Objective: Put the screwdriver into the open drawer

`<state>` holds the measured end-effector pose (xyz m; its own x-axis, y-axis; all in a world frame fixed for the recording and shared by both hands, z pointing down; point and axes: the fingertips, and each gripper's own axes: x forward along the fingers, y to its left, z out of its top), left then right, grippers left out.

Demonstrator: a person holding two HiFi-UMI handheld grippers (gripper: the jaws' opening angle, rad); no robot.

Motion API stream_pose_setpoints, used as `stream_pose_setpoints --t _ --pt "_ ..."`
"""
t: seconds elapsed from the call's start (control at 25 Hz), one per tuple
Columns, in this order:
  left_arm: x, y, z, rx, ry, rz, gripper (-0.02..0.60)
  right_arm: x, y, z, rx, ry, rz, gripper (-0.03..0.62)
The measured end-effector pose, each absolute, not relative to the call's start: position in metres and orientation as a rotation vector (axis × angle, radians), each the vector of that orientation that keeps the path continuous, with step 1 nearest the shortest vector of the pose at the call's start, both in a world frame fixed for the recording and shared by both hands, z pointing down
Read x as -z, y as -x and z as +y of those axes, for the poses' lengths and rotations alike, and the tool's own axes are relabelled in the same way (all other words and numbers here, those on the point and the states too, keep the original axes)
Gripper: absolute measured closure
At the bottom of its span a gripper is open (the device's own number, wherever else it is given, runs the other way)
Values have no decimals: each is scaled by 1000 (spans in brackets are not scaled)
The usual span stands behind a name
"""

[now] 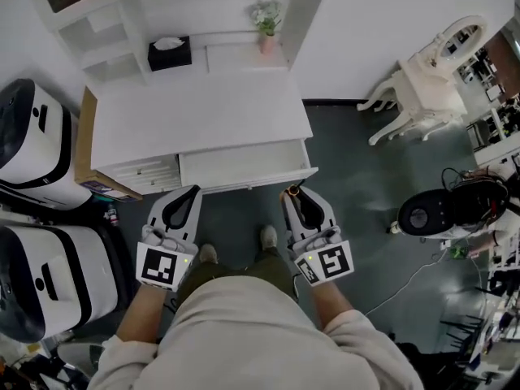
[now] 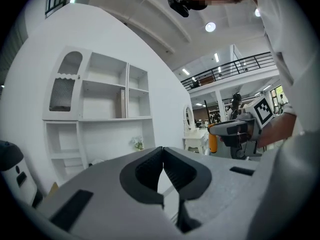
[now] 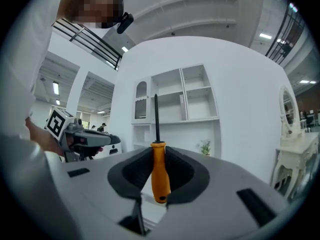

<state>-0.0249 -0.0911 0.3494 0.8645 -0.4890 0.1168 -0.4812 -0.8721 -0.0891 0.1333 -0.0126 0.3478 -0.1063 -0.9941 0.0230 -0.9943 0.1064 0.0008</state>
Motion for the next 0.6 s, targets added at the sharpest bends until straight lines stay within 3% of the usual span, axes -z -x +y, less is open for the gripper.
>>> stream_pose_setpoints --t 0.6 --pt "-353 -9 -123 226 2900 1220 577 -396 -175 -108 234 -1346 -2258 517"
